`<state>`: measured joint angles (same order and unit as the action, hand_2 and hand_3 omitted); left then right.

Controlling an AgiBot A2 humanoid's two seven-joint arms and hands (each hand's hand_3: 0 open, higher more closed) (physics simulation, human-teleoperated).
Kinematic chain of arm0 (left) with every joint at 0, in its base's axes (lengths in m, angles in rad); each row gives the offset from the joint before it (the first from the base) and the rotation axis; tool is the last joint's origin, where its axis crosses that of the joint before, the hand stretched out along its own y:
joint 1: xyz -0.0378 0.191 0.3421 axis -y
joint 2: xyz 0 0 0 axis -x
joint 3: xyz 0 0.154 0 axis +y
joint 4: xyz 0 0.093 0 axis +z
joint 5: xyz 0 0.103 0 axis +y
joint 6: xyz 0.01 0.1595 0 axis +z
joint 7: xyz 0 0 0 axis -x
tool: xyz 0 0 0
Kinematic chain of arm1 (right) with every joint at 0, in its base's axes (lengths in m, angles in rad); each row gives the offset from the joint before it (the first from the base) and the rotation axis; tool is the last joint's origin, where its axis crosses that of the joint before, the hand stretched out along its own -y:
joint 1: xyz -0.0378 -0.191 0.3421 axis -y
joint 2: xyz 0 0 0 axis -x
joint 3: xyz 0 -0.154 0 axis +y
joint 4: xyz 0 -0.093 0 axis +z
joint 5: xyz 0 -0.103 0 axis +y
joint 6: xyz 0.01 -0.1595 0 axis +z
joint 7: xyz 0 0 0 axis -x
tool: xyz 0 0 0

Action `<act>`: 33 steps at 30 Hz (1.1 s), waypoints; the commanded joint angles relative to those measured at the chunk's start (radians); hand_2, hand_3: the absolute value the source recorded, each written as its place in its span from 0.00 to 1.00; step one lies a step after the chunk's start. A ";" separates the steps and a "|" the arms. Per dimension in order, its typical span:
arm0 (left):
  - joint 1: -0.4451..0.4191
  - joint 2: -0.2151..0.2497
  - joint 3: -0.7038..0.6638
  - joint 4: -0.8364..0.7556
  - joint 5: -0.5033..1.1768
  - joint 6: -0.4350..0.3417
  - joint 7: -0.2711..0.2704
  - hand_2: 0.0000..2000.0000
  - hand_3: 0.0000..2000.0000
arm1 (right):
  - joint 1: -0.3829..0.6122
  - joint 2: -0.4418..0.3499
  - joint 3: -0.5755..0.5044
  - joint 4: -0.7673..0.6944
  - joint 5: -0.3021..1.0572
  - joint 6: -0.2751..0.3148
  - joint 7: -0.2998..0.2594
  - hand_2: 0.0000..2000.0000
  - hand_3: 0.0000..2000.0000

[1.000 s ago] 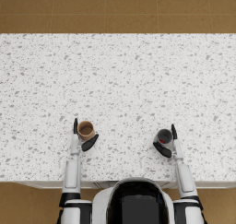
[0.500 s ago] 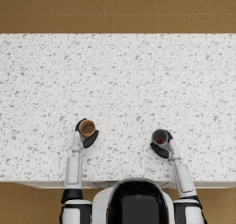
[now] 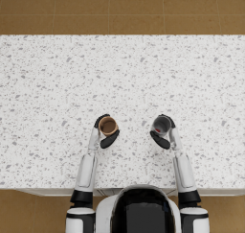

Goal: Pick up two cups and pour the berry on the right into the cup on the left

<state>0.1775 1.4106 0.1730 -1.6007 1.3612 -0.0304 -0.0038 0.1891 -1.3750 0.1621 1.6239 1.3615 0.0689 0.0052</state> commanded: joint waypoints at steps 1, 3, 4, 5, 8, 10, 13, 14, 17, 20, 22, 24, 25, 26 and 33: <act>0.086 0.034 0.037 0.046 0.000 -0.001 0.000 1.00 0.64 | 0.133 -0.049 0.014 -0.048 0.000 -0.001 0.000 1.00 0.64; 0.094 0.040 0.055 0.053 0.031 -0.001 0.000 1.00 0.64 | 0.178 -0.067 0.016 -0.077 0.000 0.002 0.000 1.00 0.64; 0.097 0.043 0.060 0.049 0.062 -0.001 0.000 1.00 0.64 | 0.199 -0.075 0.020 -0.080 0.031 0.003 0.000 1.00 0.64; 0.103 0.047 0.060 0.049 0.094 -0.001 0.000 1.00 0.64 | 0.215 -0.082 0.025 -0.082 0.062 0.004 -0.001 1.00 0.64; 0.125 0.060 0.068 0.061 0.189 -0.002 0.000 1.00 0.64 | 0.256 -0.103 0.056 -0.086 0.157 0.006 -0.001 1.00 0.64; 0.131 0.066 0.082 0.059 0.228 -0.003 0.001 1.00 0.64 | 0.281 -0.116 0.076 -0.106 0.221 0.006 0.000 1.00 0.64; 0.139 0.073 0.089 0.086 0.254 -0.005 0.000 1.00 0.64 | 0.311 -0.132 0.090 -0.129 0.316 0.008 -0.001 1.00 0.64; 0.144 0.076 0.086 0.088 0.258 -0.003 0.000 1.00 0.64 | 0.321 -0.137 0.088 -0.129 0.348 0.010 -0.001 1.00 0.64; 0.154 0.084 0.084 0.104 0.265 -0.001 0.000 1.00 0.64 | 0.346 -0.149 0.083 -0.118 0.443 0.014 -0.001 1.00 0.64; 0.165 0.091 0.079 0.132 0.268 -0.004 0.000 1.00 0.64 | 0.371 -0.161 0.071 -0.108 0.539 0.017 -0.001 1.00 0.64; 0.166 0.093 0.074 0.139 0.268 -0.005 0.000 1.00 0.64 | 0.382 -0.165 0.063 -0.114 0.603 0.019 0.000 1.00 0.64; 0.166 0.095 0.076 0.142 0.269 -0.005 0.000 1.00 0.64 | 0.389 -0.169 0.067 -0.112 0.667 0.018 0.000 1.00 0.64; 0.163 0.095 0.079 0.138 0.269 -0.006 0.000 1.00 0.64 | 0.395 -0.172 0.072 -0.112 0.699 0.017 0.000 1.00 0.64; 0.165 0.096 0.081 0.136 0.269 -0.006 0.000 1.00 0.64 | 0.397 -0.174 0.078 -0.106 0.731 0.017 0.000 1.00 0.64; 0.167 0.104 0.089 0.139 0.269 -0.007 0.000 1.00 0.64 | 0.399 -0.181 0.114 -0.085 0.956 0.011 0.001 1.00 0.64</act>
<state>0.3272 1.5097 0.2611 -1.4556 1.6301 -0.0374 -0.0033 0.5638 -1.5475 0.2693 1.5226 2.3493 0.0810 0.0061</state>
